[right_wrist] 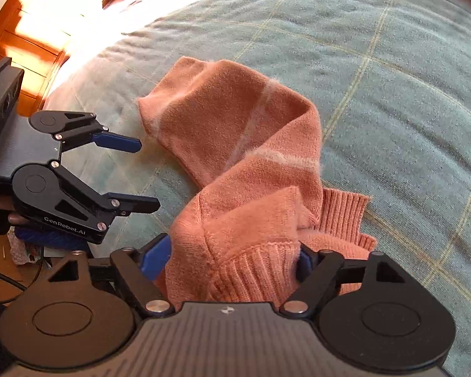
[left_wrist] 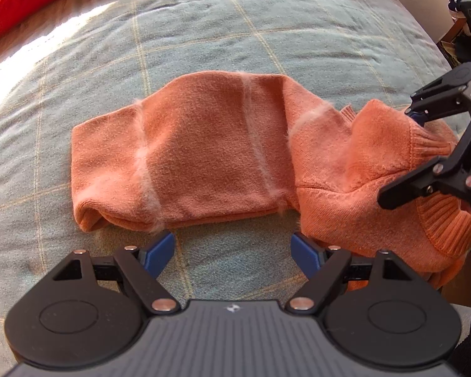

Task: Fold clothes

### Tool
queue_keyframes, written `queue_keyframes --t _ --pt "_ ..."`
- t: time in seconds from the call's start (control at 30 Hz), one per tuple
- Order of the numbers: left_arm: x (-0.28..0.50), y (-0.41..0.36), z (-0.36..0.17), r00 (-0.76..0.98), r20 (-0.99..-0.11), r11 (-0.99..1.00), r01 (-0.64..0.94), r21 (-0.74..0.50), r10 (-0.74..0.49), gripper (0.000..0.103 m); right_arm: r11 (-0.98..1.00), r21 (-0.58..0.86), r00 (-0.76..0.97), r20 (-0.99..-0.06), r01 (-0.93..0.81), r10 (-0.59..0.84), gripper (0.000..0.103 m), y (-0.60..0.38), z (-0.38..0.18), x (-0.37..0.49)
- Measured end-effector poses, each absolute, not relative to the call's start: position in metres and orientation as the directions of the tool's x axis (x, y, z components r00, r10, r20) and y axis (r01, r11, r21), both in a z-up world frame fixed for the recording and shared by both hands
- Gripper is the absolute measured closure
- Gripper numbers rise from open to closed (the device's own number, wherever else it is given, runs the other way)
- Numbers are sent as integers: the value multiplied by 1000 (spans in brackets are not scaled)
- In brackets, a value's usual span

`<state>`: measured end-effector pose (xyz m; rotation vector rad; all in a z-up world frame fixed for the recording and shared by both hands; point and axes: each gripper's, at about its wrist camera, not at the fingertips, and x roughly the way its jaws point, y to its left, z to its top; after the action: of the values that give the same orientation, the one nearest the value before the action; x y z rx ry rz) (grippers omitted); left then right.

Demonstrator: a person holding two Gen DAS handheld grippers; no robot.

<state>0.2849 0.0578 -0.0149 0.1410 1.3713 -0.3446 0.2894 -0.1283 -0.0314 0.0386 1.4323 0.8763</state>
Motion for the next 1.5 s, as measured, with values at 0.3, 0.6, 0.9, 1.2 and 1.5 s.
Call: queue_keyframes --t 0.3,0.6,0.9,1.2,1.5 --pt "280 64 -14 158 -972 946 303 -118 -172 22 710 435 -157 -892 -554 423 59 -108 -48 286" --pt "277 74 -17 150 -972 950 281 -133 -180 22 708 453 -184 -886 -541 425 34 -100 -50 283" --pt "278 79 -18 154 -971 953 272 -134 -181 22 728 415 -133 -901 -545 414 76 -105 -33 287" --pt "280 83 -13 167 -969 954 269 -133 -182 22 697 174 55 -954 -696 293 83 -90 -2 298" --pt "282 95 -3 208 -962 963 241 -123 -174 23 630 -111 261 -954 -769 150 83 -79 8 348"
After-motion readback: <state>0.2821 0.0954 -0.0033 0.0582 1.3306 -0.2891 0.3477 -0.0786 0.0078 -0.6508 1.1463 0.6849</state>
